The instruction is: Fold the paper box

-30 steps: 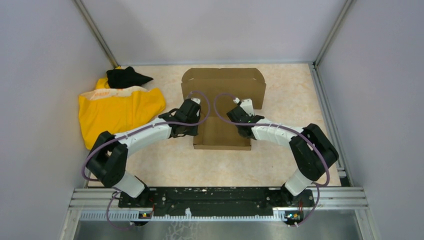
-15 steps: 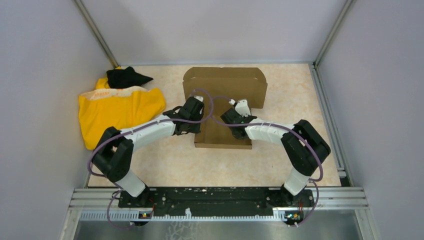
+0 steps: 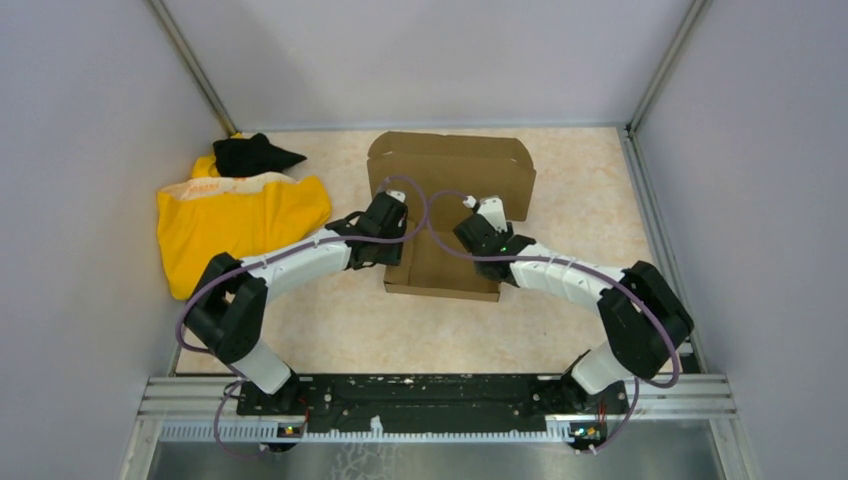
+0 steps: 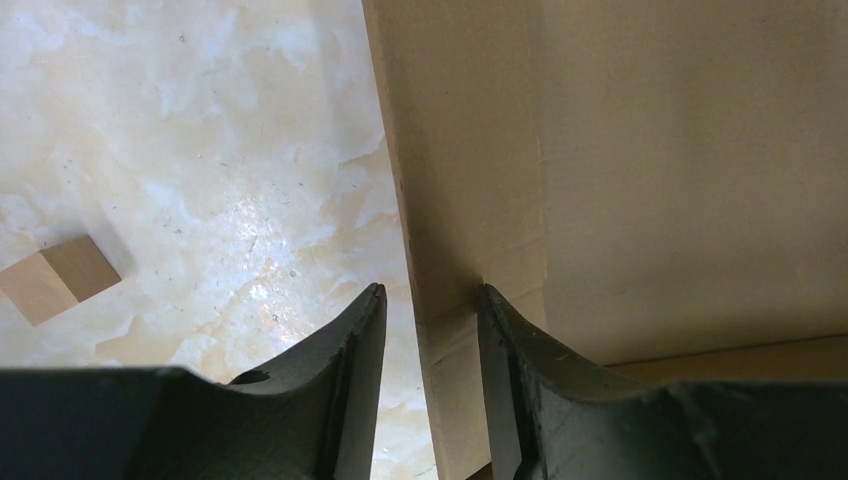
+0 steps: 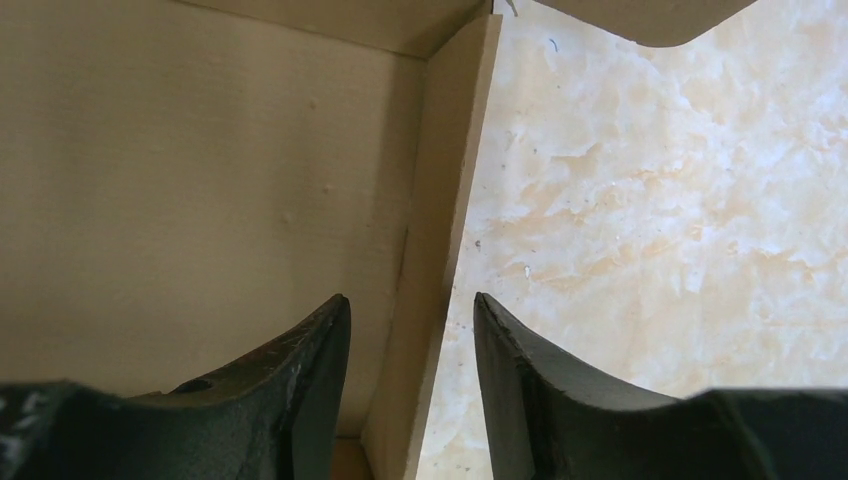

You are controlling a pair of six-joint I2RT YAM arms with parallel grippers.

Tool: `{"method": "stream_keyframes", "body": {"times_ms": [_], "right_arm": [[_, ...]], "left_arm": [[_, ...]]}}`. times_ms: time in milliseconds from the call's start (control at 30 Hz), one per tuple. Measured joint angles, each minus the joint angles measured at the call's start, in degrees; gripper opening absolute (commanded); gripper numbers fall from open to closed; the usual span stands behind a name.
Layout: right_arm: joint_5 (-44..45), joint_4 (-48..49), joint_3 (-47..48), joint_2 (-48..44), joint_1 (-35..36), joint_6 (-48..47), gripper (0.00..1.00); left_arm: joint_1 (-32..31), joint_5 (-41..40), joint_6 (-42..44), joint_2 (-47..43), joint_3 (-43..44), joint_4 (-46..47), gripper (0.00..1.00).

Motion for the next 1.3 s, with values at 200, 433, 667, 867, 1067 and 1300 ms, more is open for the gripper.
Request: {"method": "stream_keyframes", "body": {"times_ms": [200,433,667,867,1067,1300], "right_arm": [[-1.99,1.38,-1.16,-2.21,-0.98,0.02,0.48],[1.09,5.68,-1.16,1.05,-1.84,-0.07,0.45],[3.93,12.33,-1.20,6.69,-3.48,-0.15,0.39],[6.60,16.48,-1.92,7.63,-3.85,0.00,0.13],[7.26,18.64,-1.90,8.07,-4.42,0.13,0.31],[4.70,19.85,-4.42,6.56,-4.44,-0.50,0.40]], "left_arm": [[-0.02,0.00,0.02,-0.02,0.33,-0.04,0.46],[-0.24,-0.02,0.00,-0.02,1.07,0.00,0.46],[-0.44,-0.15,0.00,-0.02,1.33,0.00,0.46],[-0.50,-0.72,0.00,0.00,1.33,0.00,0.46],[-0.50,-1.51,0.02,0.50,1.38,0.02,0.47],[-0.50,-3.13,0.66,1.51,1.40,0.04,0.55]]}}
